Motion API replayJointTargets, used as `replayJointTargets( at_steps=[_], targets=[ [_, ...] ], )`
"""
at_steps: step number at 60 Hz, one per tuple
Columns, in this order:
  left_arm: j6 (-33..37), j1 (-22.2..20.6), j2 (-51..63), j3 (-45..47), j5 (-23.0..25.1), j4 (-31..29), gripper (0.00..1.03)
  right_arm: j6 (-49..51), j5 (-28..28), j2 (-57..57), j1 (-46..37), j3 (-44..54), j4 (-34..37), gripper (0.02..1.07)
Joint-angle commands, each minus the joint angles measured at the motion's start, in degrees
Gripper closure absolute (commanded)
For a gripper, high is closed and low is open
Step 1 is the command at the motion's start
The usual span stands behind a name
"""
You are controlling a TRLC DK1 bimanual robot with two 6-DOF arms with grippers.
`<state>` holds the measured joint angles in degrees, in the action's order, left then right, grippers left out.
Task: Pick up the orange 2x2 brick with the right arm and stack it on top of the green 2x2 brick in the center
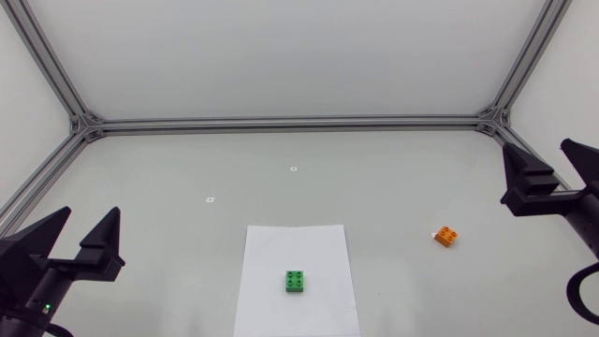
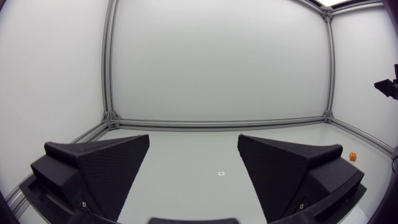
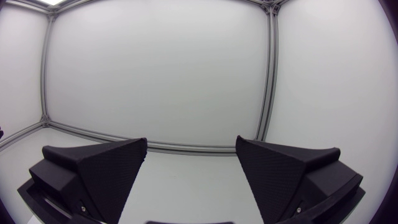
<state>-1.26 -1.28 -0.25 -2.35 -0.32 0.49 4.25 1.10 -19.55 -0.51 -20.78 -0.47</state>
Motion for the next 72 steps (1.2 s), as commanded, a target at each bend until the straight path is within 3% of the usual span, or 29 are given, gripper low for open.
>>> replayJointTargets(
  at_steps=[1, 16, 28, 37, 42, 63, 72],
  targets=[
    [0.73, 0.14, -0.45, 2.35, 0.23, -0.84, 0.04, -1.18, -0.22, -4.00, -0.80, -3.13, -0.58, 0.06],
    [0.73, 0.14, -0.45, 2.35, 0.23, -0.76, 0.04, -1.09, -1.63, -15.96, -4.32, -10.78, 1.96, 0.06],
    [0.64, 0.14, -0.45, 2.35, 0.23, -0.84, 0.04, -1.18, -7.17, -27.65, -9.95, -17.02, 9.17, 0.06],
    [0.73, 0.14, -0.45, 2.35, 0.23, -0.76, 0.04, -0.65, -12.53, -35.64, -12.58, -22.91, 18.40, 0.06],
    [0.73, 0.14, -0.45, 2.35, 0.23, -0.76, 0.04, 5.33, -14.38, -40.39, -12.76, -26.69, 25.43, 0.06],
    [0.73, 0.14, -0.45, 2.35, 0.23, -0.84, 0.04, 26.33, -14.20, -50.59, -9.77, -31.78, 37.74, 0.06],
    [0.73, 0.14, -0.45, 2.35, 0.23, -0.76, 0.04, 29.50, -12.62, -53.13, -8.98, -32.49, 37.82, 0.06]
  ],
)
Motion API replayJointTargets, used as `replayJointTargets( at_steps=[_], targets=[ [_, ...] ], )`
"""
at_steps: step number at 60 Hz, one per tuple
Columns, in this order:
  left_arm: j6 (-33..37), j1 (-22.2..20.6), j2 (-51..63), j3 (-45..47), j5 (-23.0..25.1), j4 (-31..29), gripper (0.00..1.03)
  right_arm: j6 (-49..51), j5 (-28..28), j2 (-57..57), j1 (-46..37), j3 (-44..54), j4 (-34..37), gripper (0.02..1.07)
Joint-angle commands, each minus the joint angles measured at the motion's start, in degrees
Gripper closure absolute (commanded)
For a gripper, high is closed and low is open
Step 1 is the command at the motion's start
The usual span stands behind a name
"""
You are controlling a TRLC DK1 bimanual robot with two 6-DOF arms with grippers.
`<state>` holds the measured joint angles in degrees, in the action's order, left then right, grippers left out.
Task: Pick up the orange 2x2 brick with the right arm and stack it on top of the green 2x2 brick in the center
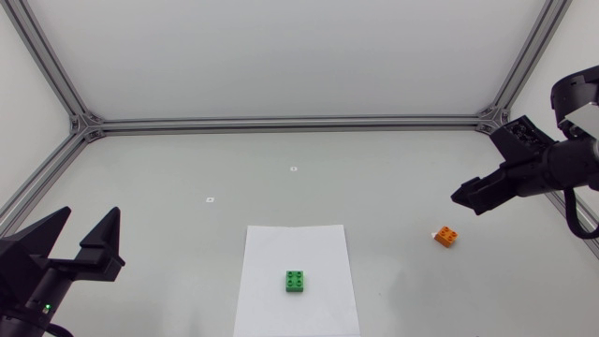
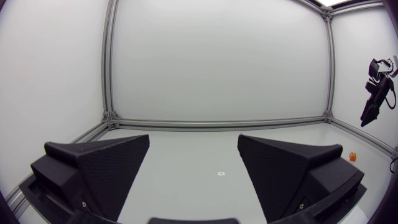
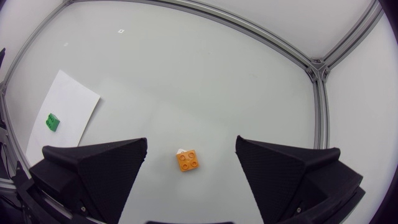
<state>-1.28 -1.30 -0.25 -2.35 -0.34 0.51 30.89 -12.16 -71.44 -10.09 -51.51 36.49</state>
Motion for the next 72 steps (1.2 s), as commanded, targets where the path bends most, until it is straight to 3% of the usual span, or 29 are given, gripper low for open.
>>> replayJointTargets(
  at_steps=[1, 18, 26, 64, 72],
  targets=[
    [0.75, 0.16, -0.45, 2.35, 0.25, -0.87, 0.04, 3.21, 0.91, -1.77, 0.68, -1.93, 0.78, 0.06],
    [0.75, 0.16, -0.45, 2.35, 0.25, -0.87, 0.04, 8.83, 3.90, -10.47, 0.95, -4.92, 6.22, 0.06],
    [0.75, 0.16, -0.45, 2.35, 0.25, -0.78, 0.04, 10.50, 1.26, -19.70, -0.37, -10.54, 15.72, 0.06],
    [0.75, 0.16, -0.45, 2.35, 0.25, -0.87, 0.04, 17.88, 8.30, -29.46, -0.11, -8.96, 8.16, 0.07],
    [0.75, 0.16, -0.45, 2.35, 0.34, -0.87, 0.04, 19.03, 8.74, -31.04, 0.07, -9.05, 7.28, 0.12]
  ],
)
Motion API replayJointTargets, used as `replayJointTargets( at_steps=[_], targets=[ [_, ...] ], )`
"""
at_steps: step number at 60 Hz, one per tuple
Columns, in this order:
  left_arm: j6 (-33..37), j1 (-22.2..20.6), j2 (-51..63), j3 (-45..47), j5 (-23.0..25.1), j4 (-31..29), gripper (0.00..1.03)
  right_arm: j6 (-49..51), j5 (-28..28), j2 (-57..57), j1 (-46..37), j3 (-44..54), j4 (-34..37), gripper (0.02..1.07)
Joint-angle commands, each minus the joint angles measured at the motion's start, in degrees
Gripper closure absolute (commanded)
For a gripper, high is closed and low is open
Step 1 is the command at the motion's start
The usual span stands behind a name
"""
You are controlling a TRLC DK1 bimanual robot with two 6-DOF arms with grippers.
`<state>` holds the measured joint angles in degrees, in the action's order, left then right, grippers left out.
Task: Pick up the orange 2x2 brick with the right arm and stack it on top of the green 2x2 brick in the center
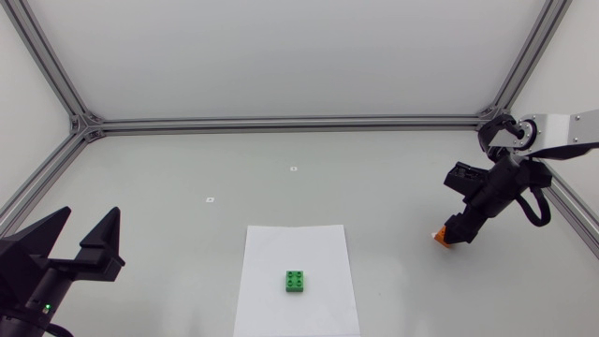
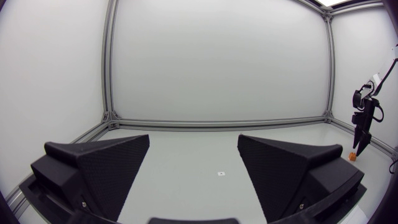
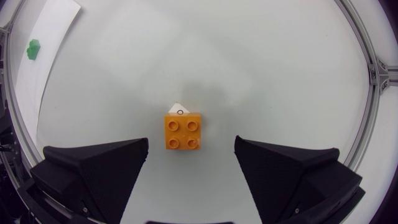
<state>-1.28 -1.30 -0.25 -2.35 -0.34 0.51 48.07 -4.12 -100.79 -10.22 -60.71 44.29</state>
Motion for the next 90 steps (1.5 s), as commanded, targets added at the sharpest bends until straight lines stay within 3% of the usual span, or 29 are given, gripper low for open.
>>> replayJointTargets(
  at_steps=[1, 62, 78, 83, 90],
  targets=[
    [0.75, 0.16, -0.45, 2.35, 0.25, -0.87, 0.04, 1.85, 0.78, -1.78, 0.29, 0.15, -0.61, 0.12],
    [0.75, 0.16, -0.45, 2.35, 0.25, -0.87, 0.04, -1.49, 1.83, -1.78, 3.19, 3.05, -2.72, 0.14],
    [0.75, 0.16, -0.45, 2.35, 0.25, -0.78, 0.04, -1.58, 1.92, -2.57, 3.01, 1.29, -2.11, 0.21],
    [0.75, 0.16, -0.45, 2.35, 0.25, -0.87, 0.04, -1.58, 2.01, -2.65, 3.01, 1.21, -2.02, 0.30],
    [0.75, 0.16, -0.45, 2.35, 0.25, -0.78, 0.04, -1.58, 2.19, -2.83, 3.01, 1.21, -2.02, 0.31]
  ],
)
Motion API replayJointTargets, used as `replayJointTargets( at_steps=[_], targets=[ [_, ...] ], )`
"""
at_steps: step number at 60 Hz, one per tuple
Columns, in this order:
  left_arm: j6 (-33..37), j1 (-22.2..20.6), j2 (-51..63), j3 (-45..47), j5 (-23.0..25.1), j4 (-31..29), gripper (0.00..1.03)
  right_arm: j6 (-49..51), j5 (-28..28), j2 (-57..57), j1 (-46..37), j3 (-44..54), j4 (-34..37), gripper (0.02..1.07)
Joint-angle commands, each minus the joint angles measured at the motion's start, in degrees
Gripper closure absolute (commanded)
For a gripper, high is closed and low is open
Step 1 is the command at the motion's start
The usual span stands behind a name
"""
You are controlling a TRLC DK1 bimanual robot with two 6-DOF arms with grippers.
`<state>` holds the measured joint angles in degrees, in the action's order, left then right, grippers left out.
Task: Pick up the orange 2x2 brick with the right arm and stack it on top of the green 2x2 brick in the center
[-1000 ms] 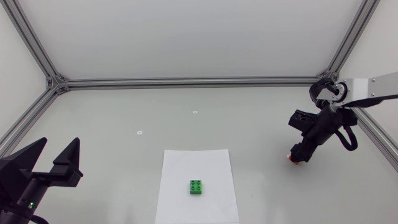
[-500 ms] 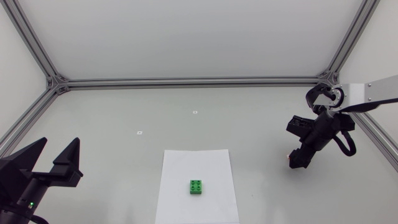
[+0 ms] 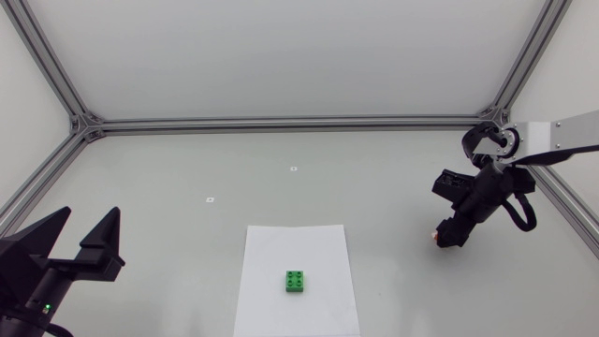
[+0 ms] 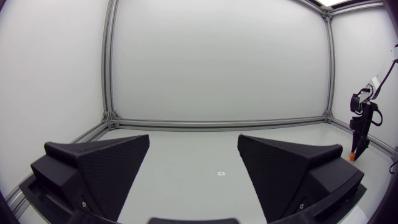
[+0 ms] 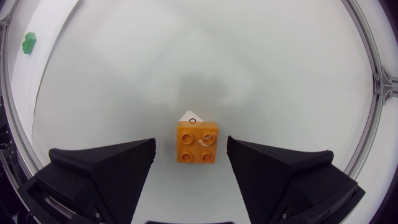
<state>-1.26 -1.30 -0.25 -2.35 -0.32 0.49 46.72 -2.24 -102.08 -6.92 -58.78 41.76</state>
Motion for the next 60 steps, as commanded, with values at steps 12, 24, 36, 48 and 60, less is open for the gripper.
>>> replayJointTargets(
  at_steps=[12, 24, 36, 48, 60],
  targets=[
    [0.73, 0.16, -0.45, 2.35, 0.23, -0.76, 0.04, -0.23, 0.39, -2.51, -0.29, -1.16, 0.52, 0.41],
    [0.73, 0.16, -0.45, 2.35, 0.23, -0.76, 0.04, -0.14, 0.39, -2.86, -0.38, -1.33, 0.25, 0.49],
    [0.73, 0.16, -0.45, 2.35, 0.23, -0.76, 0.04, 0.04, 0.48, -2.86, -0.82, -1.51, 0.34, 0.54],
    [0.73, 0.16, -0.45, 2.35, 0.32, -0.84, 0.04, 0.21, 0.48, -2.95, -1.08, -1.77, 0.43, 0.61],
    [0.73, 0.16, -0.45, 2.35, 0.32, -0.84, 0.04, 0.21, 0.39, -3.39, -0.82, -1.68, 0.25, 0.83]
  ],
)
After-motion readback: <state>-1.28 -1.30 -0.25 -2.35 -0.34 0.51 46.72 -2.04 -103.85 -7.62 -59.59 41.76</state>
